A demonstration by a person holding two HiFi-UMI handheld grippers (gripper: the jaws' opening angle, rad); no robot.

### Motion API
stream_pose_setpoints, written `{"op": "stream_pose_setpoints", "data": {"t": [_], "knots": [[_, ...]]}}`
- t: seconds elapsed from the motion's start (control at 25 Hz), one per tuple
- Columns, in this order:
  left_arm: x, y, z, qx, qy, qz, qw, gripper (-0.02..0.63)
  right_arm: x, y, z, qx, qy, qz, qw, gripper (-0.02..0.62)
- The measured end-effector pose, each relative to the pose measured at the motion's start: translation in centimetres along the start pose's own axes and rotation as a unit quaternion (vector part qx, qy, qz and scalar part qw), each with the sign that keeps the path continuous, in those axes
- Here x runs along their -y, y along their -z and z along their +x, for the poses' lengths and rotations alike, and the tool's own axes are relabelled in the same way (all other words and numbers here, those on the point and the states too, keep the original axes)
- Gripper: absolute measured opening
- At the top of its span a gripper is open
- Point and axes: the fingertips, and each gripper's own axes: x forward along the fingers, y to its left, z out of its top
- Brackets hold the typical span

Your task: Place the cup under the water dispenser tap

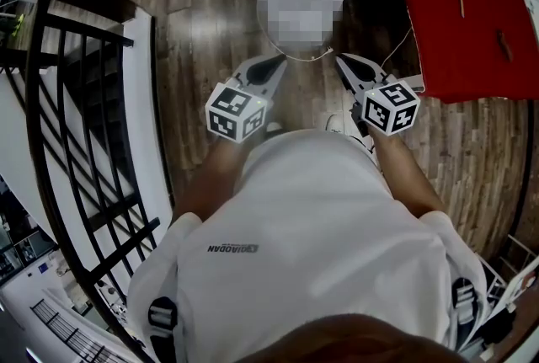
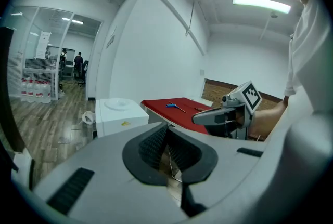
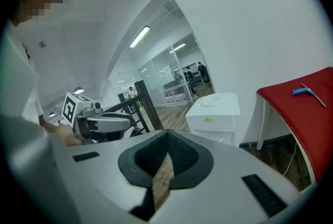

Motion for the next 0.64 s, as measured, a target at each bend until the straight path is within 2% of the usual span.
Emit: {"op": "stream_pose_setpoints", "data": {"t": [0.64], "knots": [[-0.24,-0.39,0.34,0.013,-0.006,-0.008,0.9999,-0.005,0.09,-0.12,-0.05,-0.007,-0.007,-0.019,1.000,0.021]]}}
